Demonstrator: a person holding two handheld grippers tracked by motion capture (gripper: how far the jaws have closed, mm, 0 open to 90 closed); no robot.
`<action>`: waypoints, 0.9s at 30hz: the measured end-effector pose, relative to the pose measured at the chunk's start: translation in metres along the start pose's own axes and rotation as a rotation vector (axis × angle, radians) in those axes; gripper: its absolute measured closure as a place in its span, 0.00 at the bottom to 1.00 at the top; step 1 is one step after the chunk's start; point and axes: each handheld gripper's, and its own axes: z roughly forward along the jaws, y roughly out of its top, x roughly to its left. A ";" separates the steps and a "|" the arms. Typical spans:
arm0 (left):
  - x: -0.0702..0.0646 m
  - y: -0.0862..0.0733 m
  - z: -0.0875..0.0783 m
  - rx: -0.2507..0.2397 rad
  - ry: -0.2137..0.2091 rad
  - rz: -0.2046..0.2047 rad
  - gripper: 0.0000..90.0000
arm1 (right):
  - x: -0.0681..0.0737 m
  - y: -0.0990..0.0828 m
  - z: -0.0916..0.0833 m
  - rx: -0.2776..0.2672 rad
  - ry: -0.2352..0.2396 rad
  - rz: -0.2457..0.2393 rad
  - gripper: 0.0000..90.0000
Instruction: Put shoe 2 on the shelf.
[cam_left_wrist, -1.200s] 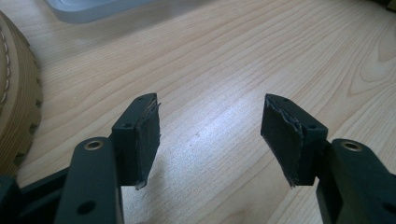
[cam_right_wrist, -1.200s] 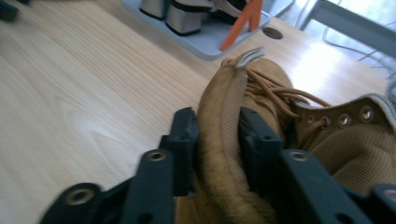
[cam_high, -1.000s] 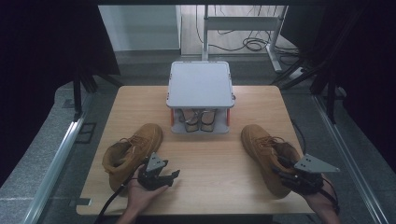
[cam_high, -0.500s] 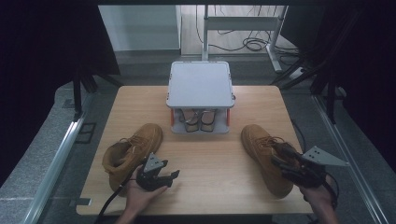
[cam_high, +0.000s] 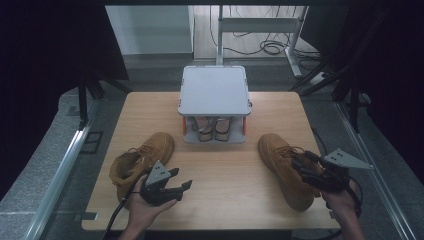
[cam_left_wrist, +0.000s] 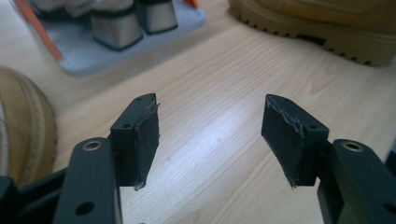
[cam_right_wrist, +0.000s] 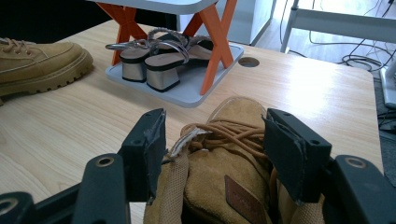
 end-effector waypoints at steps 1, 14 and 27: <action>-0.001 0.004 -0.005 -0.002 0.007 0.010 0.41 | 0.000 0.000 0.000 0.002 0.000 0.000 0.43; 0.030 0.038 -0.060 -0.059 0.122 -0.015 0.40 | -0.010 0.005 -0.002 0.033 -0.035 -0.001 0.42; 0.078 0.021 -0.087 -0.021 0.206 -0.121 0.37 | -0.013 0.013 0.004 0.087 -0.046 -0.016 0.42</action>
